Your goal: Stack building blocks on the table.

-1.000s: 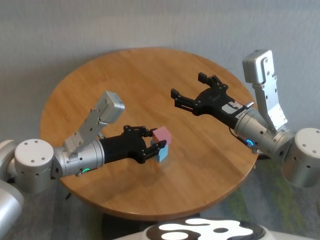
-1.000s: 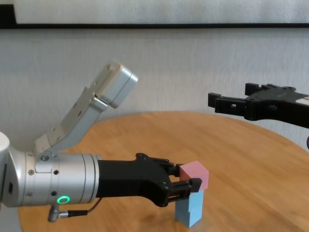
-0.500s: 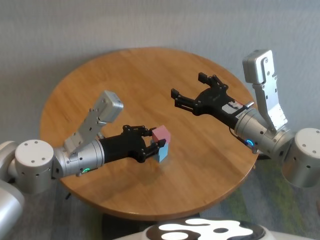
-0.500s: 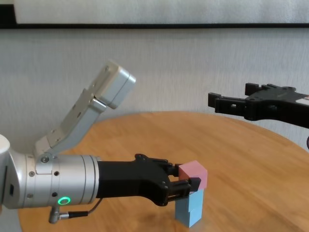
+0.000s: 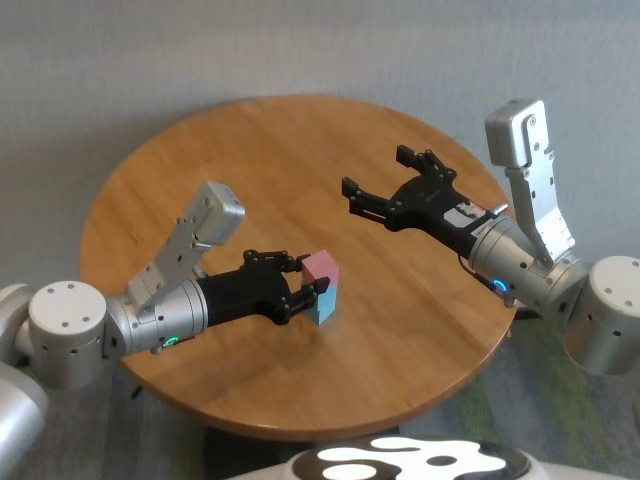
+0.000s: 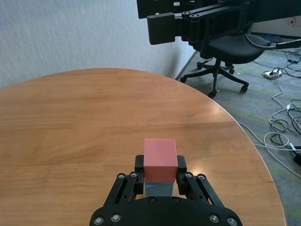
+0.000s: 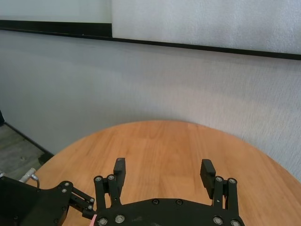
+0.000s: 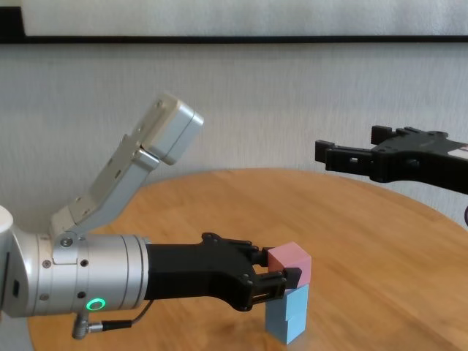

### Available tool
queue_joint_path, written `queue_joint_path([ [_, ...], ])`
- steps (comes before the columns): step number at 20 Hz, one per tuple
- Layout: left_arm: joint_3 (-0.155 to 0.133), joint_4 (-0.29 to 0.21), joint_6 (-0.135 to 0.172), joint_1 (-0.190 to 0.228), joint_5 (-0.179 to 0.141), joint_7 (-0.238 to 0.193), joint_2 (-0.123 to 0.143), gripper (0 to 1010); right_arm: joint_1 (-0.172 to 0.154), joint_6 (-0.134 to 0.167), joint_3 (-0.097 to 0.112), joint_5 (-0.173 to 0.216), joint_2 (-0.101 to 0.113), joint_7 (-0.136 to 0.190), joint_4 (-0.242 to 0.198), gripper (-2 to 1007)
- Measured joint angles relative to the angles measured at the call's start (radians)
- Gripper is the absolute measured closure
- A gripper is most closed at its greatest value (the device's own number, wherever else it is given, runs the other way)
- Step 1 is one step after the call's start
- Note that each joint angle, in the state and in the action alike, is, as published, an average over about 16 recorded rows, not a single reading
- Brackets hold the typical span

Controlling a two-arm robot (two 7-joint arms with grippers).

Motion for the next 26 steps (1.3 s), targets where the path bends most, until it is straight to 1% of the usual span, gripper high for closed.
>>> queue_joint_path([
  [5,0.0,-0.001,0.001,0.001,0.001,0.0,0.0,586,0.0,0.0,0.0,0.0,0.0,0.0,0.0,0],
  [10,0.0,-0.001,-0.001,0.001,0.001,-0.001,0.0,512,0.0,0.0,0.0,0.0,0.0,0.0,0.0,0],
  [14,0.0,-0.001,-0.001,0.002,0.001,-0.001,0.0,414,0.0,0.0,0.0,0.0,0.0,0.0,0.0,0],
  [19,-0.003,-0.001,-0.005,0.003,-0.002,-0.003,0.0,255,0.0,0.0,0.0,0.0,0.0,0.0,0.0,0],
  [22,-0.005,-0.002,-0.012,0.006,-0.006,-0.004,0.0,168,0.0,0.0,0.0,0.0,0.0,0.0,0.0,0],
  [26,-0.01,-0.007,-0.027,0.009,-0.01,-0.005,0.001,82,0.0,0.0,0.0,0.0,0.0,0.0,0.0,0],
])
